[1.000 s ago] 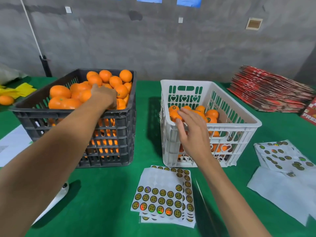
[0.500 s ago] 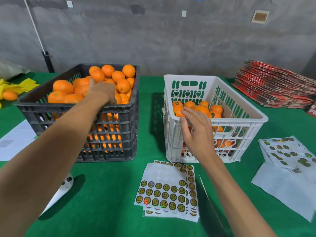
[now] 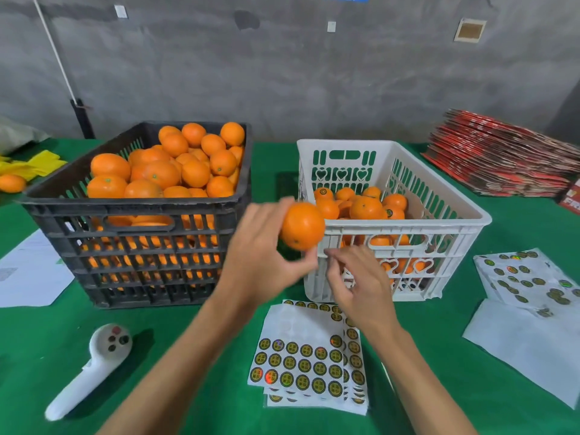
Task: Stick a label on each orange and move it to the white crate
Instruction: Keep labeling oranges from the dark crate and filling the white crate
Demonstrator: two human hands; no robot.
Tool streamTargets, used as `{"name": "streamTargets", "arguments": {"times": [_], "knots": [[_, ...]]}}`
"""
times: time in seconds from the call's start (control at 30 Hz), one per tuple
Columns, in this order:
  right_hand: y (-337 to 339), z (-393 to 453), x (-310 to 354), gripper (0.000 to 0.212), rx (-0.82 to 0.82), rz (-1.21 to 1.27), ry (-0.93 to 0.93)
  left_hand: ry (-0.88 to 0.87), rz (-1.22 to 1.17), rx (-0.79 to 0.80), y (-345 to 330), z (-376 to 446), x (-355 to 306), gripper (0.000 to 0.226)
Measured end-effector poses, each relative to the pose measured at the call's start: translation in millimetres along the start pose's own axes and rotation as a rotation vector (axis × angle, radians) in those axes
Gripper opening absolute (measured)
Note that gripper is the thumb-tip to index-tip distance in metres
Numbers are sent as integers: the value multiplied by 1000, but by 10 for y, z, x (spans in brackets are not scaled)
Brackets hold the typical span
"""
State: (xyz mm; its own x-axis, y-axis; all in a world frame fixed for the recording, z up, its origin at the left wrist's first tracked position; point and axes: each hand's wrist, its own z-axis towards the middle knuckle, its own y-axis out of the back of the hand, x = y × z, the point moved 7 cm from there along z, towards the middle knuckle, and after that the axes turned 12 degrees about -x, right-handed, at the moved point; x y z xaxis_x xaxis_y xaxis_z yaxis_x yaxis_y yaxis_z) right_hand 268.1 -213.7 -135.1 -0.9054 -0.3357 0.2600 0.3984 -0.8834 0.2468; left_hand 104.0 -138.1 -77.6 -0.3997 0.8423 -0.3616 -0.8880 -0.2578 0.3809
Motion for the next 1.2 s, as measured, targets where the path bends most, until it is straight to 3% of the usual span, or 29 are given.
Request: {"name": "streamTargets", "arguments": {"times": [0.13,0.2,0.27,0.33,0.47,0.67,0.87,0.93,1.07,1.2], "knots": [[-68,-511,-349,12,328,-124,-240,468,-141,310,-478,-784,290,70],[-108,-764,-524,17,506,-150,-321,652,-203,339,-642,-1101,452,57],[-133,-990,-653,39,658,-153,-390,789,-234,352,-775,-1368,572,47],[-130,-1158,-717,54,732,-127,-467,899,-273,362,-886,-1595,642,50],[-127,-1223,-787,46,669,-76,-560,987,-340,308,-968,-1782,701,56],[-144,-1227,-860,8,549,-17,-741,946,-379,283,-992,-1855,679,60],[-94,-1196,-928,14,359,48,-1001,927,-420,266,-994,-1849,654,64],[-37,-1098,-838,11,249,28,-938,944,-425,260,-982,-1814,656,65],[-102,-827,-399,9,176,128,-745,906,-459,270,-909,-1597,580,63],[-120,-489,-152,10,70,270,-768,823,-566,194,-667,-1205,421,53]]}}
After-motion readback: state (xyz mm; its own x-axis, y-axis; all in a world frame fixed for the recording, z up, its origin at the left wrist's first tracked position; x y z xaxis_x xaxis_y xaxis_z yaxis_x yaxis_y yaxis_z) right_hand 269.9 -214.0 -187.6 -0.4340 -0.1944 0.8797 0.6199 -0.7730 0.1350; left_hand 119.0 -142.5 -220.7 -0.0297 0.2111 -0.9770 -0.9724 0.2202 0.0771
